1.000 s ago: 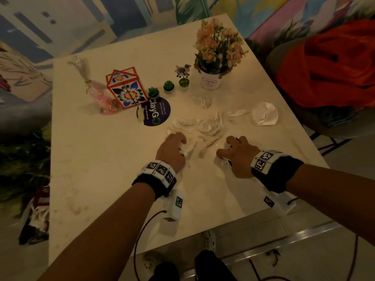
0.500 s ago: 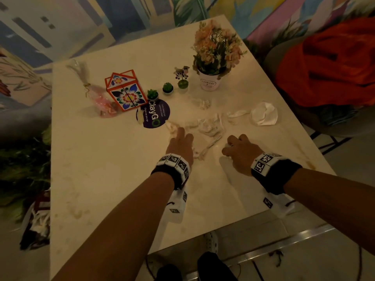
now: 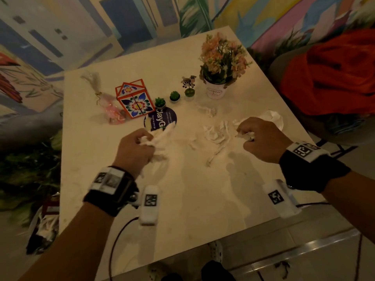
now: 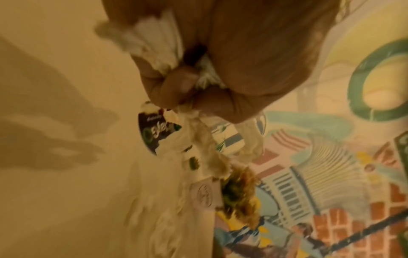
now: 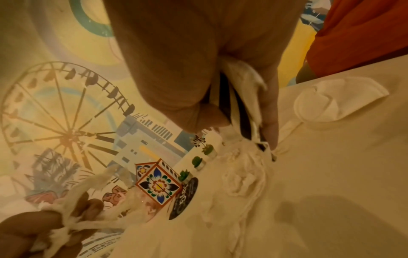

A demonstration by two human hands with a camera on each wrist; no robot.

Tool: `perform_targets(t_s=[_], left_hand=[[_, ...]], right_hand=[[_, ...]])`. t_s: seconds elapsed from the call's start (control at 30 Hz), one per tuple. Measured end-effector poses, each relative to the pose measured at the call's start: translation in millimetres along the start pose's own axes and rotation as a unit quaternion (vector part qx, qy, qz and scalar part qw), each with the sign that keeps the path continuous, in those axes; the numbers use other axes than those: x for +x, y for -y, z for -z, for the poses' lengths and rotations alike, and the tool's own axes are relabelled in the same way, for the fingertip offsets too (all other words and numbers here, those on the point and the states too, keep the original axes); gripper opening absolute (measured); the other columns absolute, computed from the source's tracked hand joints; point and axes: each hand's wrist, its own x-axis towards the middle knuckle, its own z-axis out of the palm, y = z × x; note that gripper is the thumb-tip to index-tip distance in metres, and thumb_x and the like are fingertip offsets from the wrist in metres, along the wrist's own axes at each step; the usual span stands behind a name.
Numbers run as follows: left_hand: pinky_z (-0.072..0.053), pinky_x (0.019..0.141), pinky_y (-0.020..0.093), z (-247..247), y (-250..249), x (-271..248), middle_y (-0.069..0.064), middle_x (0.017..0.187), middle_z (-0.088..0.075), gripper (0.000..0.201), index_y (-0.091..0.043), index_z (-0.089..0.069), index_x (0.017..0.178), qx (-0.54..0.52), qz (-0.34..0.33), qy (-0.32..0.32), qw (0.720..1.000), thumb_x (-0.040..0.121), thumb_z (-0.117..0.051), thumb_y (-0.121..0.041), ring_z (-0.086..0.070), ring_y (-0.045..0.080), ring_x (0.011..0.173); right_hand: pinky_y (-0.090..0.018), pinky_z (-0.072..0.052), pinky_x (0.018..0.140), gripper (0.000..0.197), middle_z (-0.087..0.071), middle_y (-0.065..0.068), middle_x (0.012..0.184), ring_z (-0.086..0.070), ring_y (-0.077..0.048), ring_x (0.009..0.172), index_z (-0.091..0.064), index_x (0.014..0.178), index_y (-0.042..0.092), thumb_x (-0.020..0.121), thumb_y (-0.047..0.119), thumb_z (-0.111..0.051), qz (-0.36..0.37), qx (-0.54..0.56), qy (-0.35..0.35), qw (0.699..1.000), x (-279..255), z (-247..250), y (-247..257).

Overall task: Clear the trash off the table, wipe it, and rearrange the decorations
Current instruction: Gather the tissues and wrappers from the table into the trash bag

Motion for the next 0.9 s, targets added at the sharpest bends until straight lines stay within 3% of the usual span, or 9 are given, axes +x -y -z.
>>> perform_targets(t_s=[0.1,0.23,0.37,0.4,0.47,0.6,0.7,0.77,0.9], left_hand=[[-0.050,0.041,0.020,42.9,-14.4,-12.6,0.014,0.066,-0.048,0.028,-0.009,-0.054,0.064,-0.088,0.007,-0.036,0.995,0.058,-0.049,0.019,-0.055,0.008,0.040],[-0.034,0.032,0.011,102.9,-16.9,-23.4,0.008,0.052,-0.055,0.033,0.007,-0.053,0.082,-0.050,0.007,-0.094,0.994,0.065,-0.034,0.027,-0.043,0.006,0.033],[-0.028,0.029,0.013,153.0,-7.6,-38.3,0.019,0.067,-0.047,0.026,0.004,-0.051,0.074,0.009,0.014,-0.152,0.988,0.066,-0.036,0.023,-0.042,0.005,0.035],[-0.031,0.030,0.013,165.1,-1.1,-41.1,0.017,0.067,-0.046,0.025,0.004,-0.051,0.076,0.012,0.020,-0.168,0.986,0.067,-0.036,0.023,-0.046,0.005,0.039],[-0.038,0.038,0.018,193.6,18.5,-42.2,0.015,0.068,-0.048,0.021,0.007,-0.051,0.078,0.017,0.035,-0.185,0.982,0.066,-0.039,0.019,-0.053,0.021,0.059],[-0.035,0.045,0.025,260.4,77.1,-35.0,0.019,0.071,-0.050,0.021,0.006,-0.055,0.076,0.035,0.061,-0.200,0.977,0.060,-0.044,0.013,-0.043,0.028,0.063],[-0.039,0.053,0.036,310.3,119.3,-32.4,0.018,0.067,-0.046,0.018,0.006,-0.051,0.069,0.010,0.074,-0.196,0.978,0.052,-0.046,0.008,-0.042,0.028,0.063],[-0.035,0.053,0.034,343.0,146.1,-30.7,0.016,0.064,-0.044,0.013,0.007,-0.049,0.068,0.016,0.093,-0.186,0.978,0.057,-0.045,0.013,-0.042,0.027,0.065],[-0.028,0.050,0.027,404.7,197.3,-25.5,0.013,0.065,-0.041,0.026,-0.007,-0.048,0.064,0.025,0.145,-0.150,0.978,0.071,-0.043,0.017,-0.040,0.023,0.060]], right_hand=[[-0.025,-0.036,0.079,0.026,-0.061,-0.011,0.110,-0.057,-0.028,0.100,-0.062,0.096,0.004,0.073,-0.006,-0.061,0.023,0.013,-0.001,1.000,2.8,-0.6,15.6],[-0.030,-0.042,0.086,0.026,-0.061,-0.010,0.114,-0.056,-0.028,0.104,-0.061,0.096,0.009,0.074,-0.004,-0.062,0.044,0.020,0.010,0.999,12.5,-11.4,42.8],[-0.031,-0.043,0.080,0.029,-0.060,-0.010,0.117,-0.054,-0.024,0.092,-0.057,0.094,0.015,0.074,-0.004,-0.063,0.081,0.035,0.032,0.996,24.1,-34.9,84.6],[-0.032,-0.044,0.079,0.030,-0.060,-0.009,0.117,-0.053,-0.022,0.089,-0.055,0.092,0.018,0.073,-0.004,-0.063,0.091,0.039,0.037,0.994,26.8,-42.7,97.5],[-0.033,-0.046,0.079,0.030,-0.060,-0.008,0.117,-0.054,-0.022,0.092,-0.055,0.092,0.019,0.073,-0.002,-0.064,0.108,0.038,0.036,0.993,32.3,-61.2,123.8],[-0.026,-0.039,0.080,0.034,-0.057,-0.001,0.109,-0.052,-0.018,0.100,-0.063,0.109,0.010,0.076,0.001,-0.065,0.119,0.034,0.055,0.991,38.1,-114.8,190.1],[-0.029,-0.043,0.084,0.033,-0.059,-0.005,0.113,-0.055,-0.022,0.102,-0.063,0.107,0.009,0.075,0.000,-0.065,0.153,0.031,0.079,0.985,36.1,-168.5,251.2],[-0.033,-0.047,0.084,0.031,-0.059,-0.007,0.113,-0.056,-0.024,0.100,-0.063,0.105,0.008,0.075,0.000,-0.064,0.158,0.034,0.090,0.983,30.8,-207.4,293.4],[-0.034,-0.044,0.082,0.026,-0.057,-0.009,0.110,-0.054,-0.027,0.096,-0.061,0.103,0.005,0.077,0.002,-0.062,0.152,0.044,0.118,0.980,18.0,-289.4,370.8]])
